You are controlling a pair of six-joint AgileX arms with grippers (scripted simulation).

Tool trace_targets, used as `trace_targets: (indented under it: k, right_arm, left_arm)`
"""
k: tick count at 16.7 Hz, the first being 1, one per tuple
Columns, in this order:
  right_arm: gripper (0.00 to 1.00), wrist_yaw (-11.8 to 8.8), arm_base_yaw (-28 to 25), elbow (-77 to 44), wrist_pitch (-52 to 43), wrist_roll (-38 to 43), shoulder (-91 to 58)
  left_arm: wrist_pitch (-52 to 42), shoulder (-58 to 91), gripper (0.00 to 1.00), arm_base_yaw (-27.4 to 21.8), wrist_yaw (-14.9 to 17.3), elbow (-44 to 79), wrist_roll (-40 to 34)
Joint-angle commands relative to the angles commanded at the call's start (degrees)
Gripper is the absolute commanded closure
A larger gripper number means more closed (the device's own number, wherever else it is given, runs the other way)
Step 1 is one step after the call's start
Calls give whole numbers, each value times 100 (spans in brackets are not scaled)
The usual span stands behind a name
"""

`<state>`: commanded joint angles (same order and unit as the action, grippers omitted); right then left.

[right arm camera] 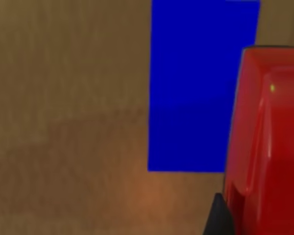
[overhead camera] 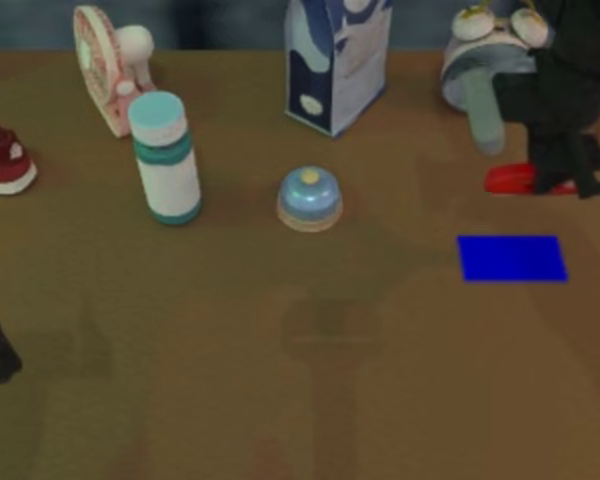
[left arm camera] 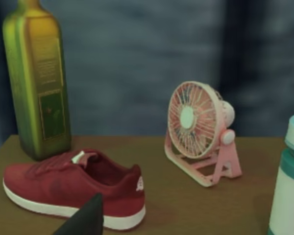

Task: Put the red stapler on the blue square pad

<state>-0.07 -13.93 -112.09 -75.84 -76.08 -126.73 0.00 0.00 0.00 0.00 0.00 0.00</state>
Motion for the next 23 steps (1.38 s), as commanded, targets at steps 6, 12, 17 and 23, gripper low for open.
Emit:
trace_targets:
  k: [6, 12, 17, 23]
  right_arm:
    - [100, 5, 8, 1123, 1422, 17, -257]
    - [100, 4, 2, 1483, 1831, 6, -352]
    - [70, 4, 2, 1483, 1831, 6, -352]
    - [25, 4, 2, 1483, 1831, 6, -352]
  left_arm:
    - [0, 0, 0, 0, 0, 0, 0]
    - [0, 0, 0, 0, 0, 0, 0]
    - [0, 0, 0, 0, 0, 0, 0]
    - [0, 0, 0, 0, 0, 0, 0]
